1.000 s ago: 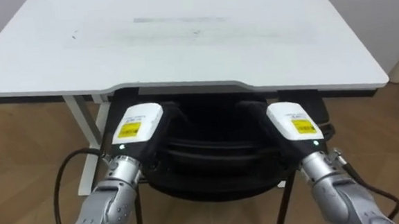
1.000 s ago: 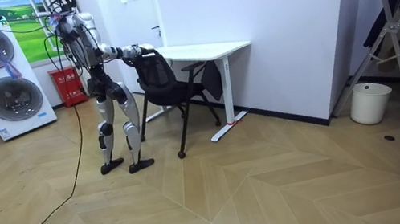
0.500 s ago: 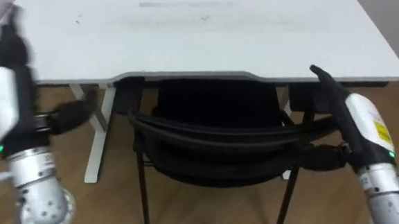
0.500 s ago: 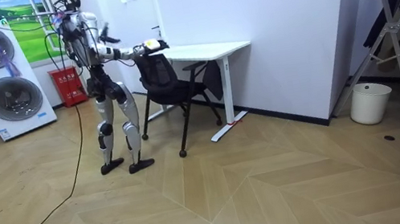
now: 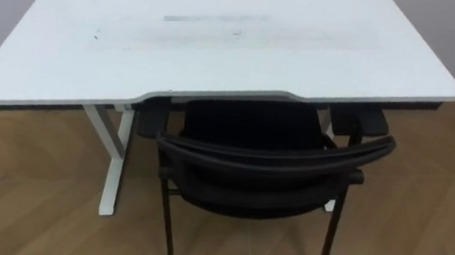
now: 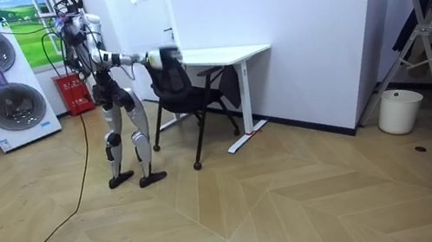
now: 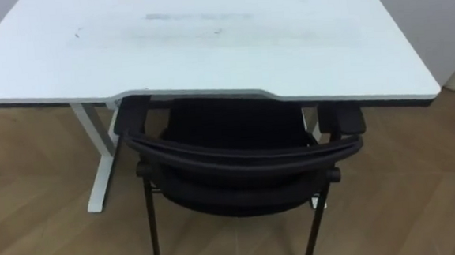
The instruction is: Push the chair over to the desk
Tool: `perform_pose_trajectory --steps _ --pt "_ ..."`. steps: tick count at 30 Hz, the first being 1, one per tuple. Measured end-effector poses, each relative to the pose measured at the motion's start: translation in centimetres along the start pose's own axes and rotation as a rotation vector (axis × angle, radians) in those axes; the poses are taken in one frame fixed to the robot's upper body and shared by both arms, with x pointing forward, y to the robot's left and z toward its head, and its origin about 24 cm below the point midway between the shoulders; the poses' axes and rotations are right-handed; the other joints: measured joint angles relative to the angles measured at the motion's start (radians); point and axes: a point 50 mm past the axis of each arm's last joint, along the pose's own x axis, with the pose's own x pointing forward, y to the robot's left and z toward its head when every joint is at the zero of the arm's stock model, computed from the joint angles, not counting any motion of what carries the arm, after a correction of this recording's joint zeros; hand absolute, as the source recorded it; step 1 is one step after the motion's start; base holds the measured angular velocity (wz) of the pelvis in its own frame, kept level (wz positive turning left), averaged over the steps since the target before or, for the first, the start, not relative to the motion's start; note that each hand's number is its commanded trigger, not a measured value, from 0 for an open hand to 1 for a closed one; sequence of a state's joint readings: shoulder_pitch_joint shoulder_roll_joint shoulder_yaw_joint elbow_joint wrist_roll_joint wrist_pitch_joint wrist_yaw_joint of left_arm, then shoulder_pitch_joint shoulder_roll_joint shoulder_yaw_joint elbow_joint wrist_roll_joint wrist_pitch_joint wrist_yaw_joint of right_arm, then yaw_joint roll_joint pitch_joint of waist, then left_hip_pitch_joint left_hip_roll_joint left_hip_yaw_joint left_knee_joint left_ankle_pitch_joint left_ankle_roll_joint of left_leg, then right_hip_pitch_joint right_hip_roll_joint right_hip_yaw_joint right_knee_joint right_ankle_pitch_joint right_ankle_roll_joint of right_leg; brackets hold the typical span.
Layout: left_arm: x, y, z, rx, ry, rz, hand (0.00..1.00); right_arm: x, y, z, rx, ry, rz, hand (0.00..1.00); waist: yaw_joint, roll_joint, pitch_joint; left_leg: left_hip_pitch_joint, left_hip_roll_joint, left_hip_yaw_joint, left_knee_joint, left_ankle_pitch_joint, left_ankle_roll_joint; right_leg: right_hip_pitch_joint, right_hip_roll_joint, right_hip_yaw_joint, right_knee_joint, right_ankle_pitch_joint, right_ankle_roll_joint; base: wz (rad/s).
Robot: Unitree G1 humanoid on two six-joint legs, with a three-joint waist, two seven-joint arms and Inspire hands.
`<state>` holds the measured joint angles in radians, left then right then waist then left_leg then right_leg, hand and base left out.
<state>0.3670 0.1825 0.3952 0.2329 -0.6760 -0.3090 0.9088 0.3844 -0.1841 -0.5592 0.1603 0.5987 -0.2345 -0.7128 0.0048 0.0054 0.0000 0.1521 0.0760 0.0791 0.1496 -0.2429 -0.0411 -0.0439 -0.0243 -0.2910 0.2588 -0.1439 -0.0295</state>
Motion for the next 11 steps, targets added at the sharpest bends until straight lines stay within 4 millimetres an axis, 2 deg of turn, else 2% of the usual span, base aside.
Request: perform_pose_trajectory --steps 1,2,4,6,7,9,11 --pt "0.1 1.7 -2.3 0.09 0.086 0.026 0.0 0.0 -1.5 -2.5 -0.054 0.118 -0.04 0.0 -0.002 0.005 0.0016 0.0 0.0 0.0 -0.001 -0.006 0.009 -0.001 0.0 0.0 -0.001 0.001 0.003 0.0" --pt "0.0 2.3 -3.4 0.127 0.131 0.032 0.0 -0.1 -2.5 -3.8 -0.081 0.181 -0.063 0.0 -0.004 0.006 0.0004 -0.001 0.0 -0.003 0.0 -0.009 0.012 -0.001 0.0 0.0 -0.001 0.001 0.004 0.05" --pt "-0.5 5.8 -6.8 0.295 0.263 0.047 0.0 -1.2 -6.3 -8.4 -0.161 0.409 -0.153 0.0 -0.012 0.011 -0.0054 -0.001 -0.001 -0.005 0.0 -0.014 0.016 0.001 -0.002 -0.004 0.001 -0.001 0.009 0.06" --pt "-0.7 8.2 -8.8 0.428 0.338 0.048 0.0 -2.4 -8.9 -10.9 -0.218 0.545 -0.212 0.0 -0.026 0.013 -0.0083 0.0 -0.004 -0.009 0.001 -0.015 0.016 0.004 -0.004 0.002 0.004 -0.004 0.014 0.11" --pt "-0.9 10.0 -9.8 0.511 0.384 0.05 0.0 -3.3 -10.5 -12.1 -0.255 0.613 -0.243 0.0 -0.03 0.013 -0.0081 0.003 -0.005 -0.01 0.0 -0.015 0.016 0.005 0.001 0.028 0.006 -0.006 0.016 0.1" --pt "-1.3 11.7 -10.9 0.627 0.441 0.018 0.0 -4.5 -12.6 -13.4 -0.321 0.692 -0.255 0.0 -0.038 0.015 -0.0065 0.011 -0.005 -0.009 -0.001 -0.017 0.018 0.008 0.007 0.055 0.009 -0.01 0.017 0.0" --pt "-1.6 13.0 -11.7 0.749 0.483 -0.042 0.0 -5.7 -13.9 -14.4 -0.409 0.768 -0.225 0.0 -0.051 0.011 -0.0053 0.015 -0.005 -0.01 -0.002 -0.023 0.018 0.007 0.006 0.054 0.019 -0.015 0.018 0.0"
